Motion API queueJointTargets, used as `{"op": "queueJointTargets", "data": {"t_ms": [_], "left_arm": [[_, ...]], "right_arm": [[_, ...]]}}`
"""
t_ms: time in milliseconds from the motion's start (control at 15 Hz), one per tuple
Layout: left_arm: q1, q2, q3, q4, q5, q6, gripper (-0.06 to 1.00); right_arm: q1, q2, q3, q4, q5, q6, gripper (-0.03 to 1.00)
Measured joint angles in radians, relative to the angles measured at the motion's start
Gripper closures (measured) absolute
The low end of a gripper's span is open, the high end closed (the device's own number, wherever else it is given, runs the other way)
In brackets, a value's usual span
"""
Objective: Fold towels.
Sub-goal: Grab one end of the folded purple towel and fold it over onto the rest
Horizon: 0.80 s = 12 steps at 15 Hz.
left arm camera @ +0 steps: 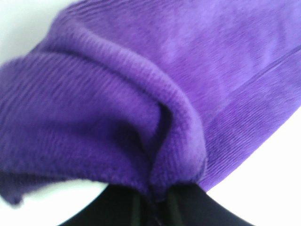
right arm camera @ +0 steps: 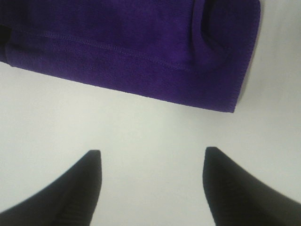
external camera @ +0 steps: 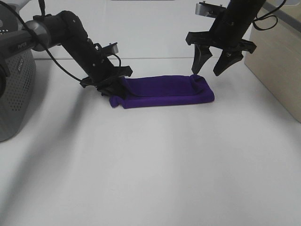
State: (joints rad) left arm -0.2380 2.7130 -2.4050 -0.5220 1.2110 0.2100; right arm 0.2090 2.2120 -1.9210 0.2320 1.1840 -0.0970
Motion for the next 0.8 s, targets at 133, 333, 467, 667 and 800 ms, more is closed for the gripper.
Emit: {"op": "queueJointTargets", "data": {"t_ms": [133, 333, 467, 667, 800], "left_arm": [[0.003, -0.036, -0.043, 0.145, 0.002, -0.011, 0.9], [0.022, -0.127, -0.07, 0.183, 0.003, -0.027, 0.9], [0.014, -0.168, -0.079, 0.139, 0.003, 0.006, 0.9], [-0.052, -0.134, -0.08, 0.098, 0.003, 0.034, 0.9], [-0.102, -0.093, -0.08, 0.088, -0.018, 0.031, 0.9]], "right_arm": [[0.0, -0.027, 0.0, 0.0, 0.011, 0.0, 0.34], [0.0, -0.079, -0.001, 0.0, 0.012, 0.0, 0.34], [0.0, -0.117, -0.001, 0.0, 0.013, 0.0, 0.34], [0.0, -0.189, -0.001, 0.0, 0.014, 0.0, 0.34], [0.0, -0.236, -0.001, 0.0, 0.014, 0.0, 0.34]]}}
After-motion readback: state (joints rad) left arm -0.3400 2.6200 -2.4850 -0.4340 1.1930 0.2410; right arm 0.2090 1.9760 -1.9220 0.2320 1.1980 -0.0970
